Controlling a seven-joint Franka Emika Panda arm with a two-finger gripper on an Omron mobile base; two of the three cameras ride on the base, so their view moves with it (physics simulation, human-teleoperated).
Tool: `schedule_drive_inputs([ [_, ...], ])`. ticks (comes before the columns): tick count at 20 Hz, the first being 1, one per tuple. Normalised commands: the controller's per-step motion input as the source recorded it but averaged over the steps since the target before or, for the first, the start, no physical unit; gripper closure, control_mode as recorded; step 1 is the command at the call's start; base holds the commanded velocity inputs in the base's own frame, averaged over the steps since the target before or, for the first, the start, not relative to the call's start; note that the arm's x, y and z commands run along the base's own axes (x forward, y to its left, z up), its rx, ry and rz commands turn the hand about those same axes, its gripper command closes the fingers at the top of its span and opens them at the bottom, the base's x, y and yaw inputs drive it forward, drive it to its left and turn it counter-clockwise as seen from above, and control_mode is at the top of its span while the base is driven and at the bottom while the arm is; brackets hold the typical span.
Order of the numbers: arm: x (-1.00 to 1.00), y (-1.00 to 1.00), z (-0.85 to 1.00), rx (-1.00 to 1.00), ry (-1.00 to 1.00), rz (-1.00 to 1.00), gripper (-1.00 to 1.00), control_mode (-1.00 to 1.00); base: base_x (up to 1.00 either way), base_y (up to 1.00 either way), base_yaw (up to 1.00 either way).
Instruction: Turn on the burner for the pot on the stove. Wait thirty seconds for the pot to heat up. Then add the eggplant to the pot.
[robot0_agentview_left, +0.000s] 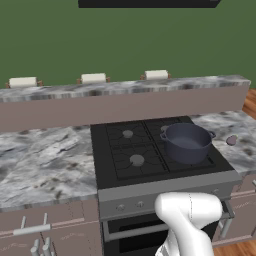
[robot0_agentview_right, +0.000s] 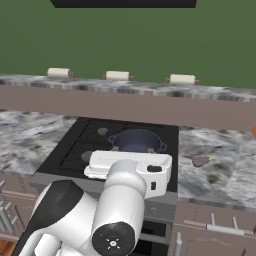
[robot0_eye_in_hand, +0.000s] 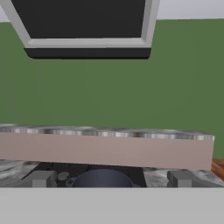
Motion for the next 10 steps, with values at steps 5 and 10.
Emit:
schedule_drive_inputs([
  [5,0.00,0.00,0.00,0.00,0.00,0.00,-1.00,-1.00,0.00,0.00,0.00],
  [10,0.00,0.00,0.00,0.00,0.00,0.00,-1.00,-1.00,0.00,0.00,0.00],
])
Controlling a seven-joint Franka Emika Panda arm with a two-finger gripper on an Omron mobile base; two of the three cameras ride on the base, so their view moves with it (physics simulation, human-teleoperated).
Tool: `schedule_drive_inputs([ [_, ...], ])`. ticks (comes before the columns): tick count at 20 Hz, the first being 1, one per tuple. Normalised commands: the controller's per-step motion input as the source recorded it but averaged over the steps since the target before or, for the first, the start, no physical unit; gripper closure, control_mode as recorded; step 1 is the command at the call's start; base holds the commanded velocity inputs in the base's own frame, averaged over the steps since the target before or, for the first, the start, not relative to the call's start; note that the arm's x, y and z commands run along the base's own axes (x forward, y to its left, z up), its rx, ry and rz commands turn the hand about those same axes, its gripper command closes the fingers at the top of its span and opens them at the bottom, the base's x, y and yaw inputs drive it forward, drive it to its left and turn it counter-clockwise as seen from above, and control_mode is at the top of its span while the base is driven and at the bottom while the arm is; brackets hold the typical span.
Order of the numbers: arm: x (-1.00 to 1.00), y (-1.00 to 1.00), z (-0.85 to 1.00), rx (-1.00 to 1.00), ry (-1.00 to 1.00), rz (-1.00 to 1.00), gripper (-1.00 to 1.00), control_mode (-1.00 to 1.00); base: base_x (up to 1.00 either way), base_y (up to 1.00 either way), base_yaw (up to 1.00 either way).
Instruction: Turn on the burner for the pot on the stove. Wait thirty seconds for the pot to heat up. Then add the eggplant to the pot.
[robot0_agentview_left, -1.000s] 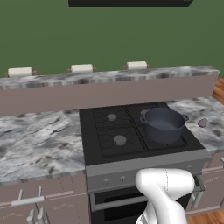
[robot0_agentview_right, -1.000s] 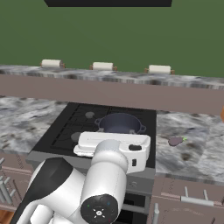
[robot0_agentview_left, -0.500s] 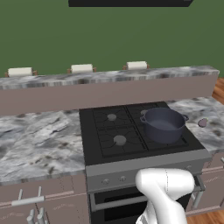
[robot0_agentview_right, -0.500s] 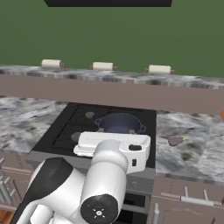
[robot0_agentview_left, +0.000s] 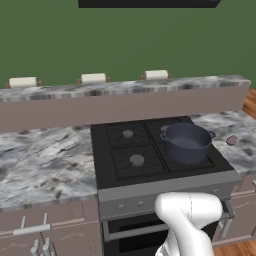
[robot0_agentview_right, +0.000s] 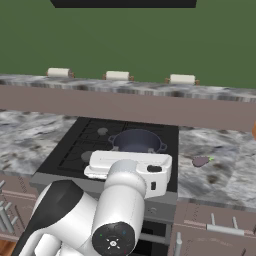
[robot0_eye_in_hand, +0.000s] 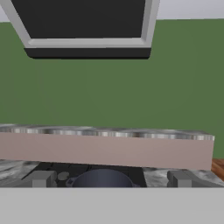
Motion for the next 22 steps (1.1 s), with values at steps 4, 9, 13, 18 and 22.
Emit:
schedule_drive_inputs([
  [4,0.00,0.00,0.00,0.00,0.00,0.00,-1.00,-1.00,0.00,0.00,0.00],
  [9,0.00,0.00,0.00,0.00,0.00,0.00,-1.00,-1.00,0.00,0.00,0.00],
  [13,0.00,0.00,0.00,0.00,0.00,0.00,-1.00,-1.00,0.00,0.00,0.00],
  [18,0.00,0.00,0.00,0.00,0.00,0.00,-1.00,-1.00,0.00,0.00,0.00],
  [22,0.00,0.00,0.00,0.00,0.00,0.00,-1.00,-1.00,0.00,0.00,0.00],
])
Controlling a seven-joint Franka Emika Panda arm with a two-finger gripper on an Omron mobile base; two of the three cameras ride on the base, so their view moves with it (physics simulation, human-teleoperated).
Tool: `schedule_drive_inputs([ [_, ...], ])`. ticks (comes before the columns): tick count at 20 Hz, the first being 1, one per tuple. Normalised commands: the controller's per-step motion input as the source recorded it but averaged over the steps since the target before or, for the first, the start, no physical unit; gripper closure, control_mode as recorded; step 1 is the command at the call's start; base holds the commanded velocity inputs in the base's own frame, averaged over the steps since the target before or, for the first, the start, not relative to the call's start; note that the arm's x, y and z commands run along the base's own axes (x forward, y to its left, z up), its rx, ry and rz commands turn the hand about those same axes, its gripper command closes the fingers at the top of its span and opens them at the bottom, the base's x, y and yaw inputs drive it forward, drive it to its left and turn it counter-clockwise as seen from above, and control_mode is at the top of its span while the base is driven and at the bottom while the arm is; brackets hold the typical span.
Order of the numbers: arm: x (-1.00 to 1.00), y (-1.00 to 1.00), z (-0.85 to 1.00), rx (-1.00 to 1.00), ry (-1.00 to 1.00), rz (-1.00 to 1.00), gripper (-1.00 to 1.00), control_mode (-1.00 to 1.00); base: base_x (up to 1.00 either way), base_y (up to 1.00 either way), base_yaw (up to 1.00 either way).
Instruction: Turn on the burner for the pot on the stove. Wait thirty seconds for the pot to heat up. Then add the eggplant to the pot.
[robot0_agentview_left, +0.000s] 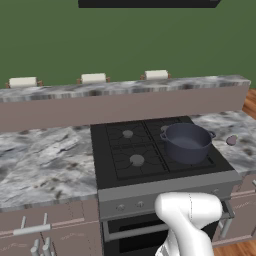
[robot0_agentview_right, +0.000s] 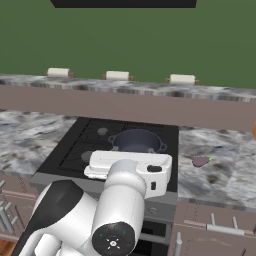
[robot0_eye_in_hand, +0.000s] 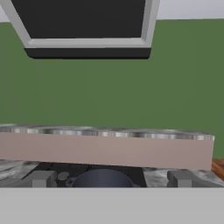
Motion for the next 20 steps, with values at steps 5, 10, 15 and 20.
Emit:
schedule_drive_inputs([
  [5,0.00,0.00,0.00,0.00,0.00,0.00,-1.00,-1.00,0.00,0.00,0.00],
  [10,0.00,0.00,0.00,0.00,0.00,0.00,-1.00,-1.00,0.00,0.00,0.00],
  [15,0.00,0.00,0.00,0.00,0.00,0.00,-1.00,-1.00,0.00,0.00,0.00],
  [20,0.00,0.00,0.00,0.00,0.00,0.00,-1.00,-1.00,0.00,0.00,0.00],
])
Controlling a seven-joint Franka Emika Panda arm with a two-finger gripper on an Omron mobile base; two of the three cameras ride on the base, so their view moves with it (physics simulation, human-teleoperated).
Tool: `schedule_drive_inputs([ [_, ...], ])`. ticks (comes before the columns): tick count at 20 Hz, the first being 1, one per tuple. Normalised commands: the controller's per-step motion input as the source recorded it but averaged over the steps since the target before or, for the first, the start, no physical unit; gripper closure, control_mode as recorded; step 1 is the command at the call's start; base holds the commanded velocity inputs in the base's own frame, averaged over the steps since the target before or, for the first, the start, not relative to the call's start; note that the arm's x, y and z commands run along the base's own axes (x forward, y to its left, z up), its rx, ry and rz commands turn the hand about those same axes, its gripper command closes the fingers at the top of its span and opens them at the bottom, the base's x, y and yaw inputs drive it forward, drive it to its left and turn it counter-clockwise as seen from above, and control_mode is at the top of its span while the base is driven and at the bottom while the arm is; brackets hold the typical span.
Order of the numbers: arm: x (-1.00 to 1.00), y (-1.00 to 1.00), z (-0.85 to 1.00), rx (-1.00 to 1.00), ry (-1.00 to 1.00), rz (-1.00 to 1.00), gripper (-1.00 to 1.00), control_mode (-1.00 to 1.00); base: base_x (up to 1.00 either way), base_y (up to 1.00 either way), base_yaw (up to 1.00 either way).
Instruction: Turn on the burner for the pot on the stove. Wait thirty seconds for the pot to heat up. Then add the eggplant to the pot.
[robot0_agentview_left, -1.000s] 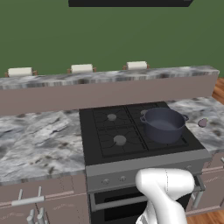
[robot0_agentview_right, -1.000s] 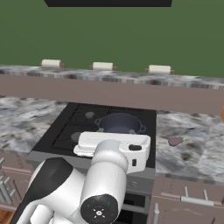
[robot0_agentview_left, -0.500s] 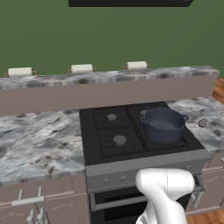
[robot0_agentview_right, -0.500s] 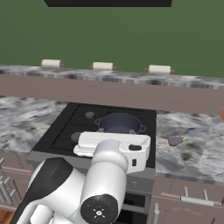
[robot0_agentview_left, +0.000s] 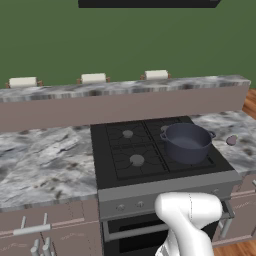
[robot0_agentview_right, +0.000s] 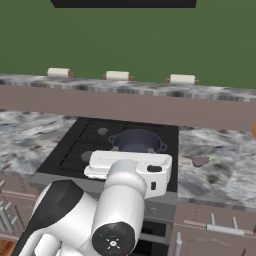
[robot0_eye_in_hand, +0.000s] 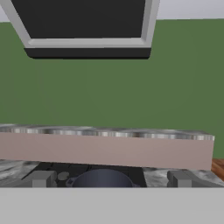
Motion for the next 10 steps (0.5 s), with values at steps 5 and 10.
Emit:
schedule_drive_inputs([
  [5,0.00,0.00,0.00,0.00,0.00,0.00,-1.00,-1.00,0.00,0.00,0.00],
  [10,0.00,0.00,0.00,0.00,0.00,0.00,-1.00,-1.00,0.00,0.00,0.00],
])
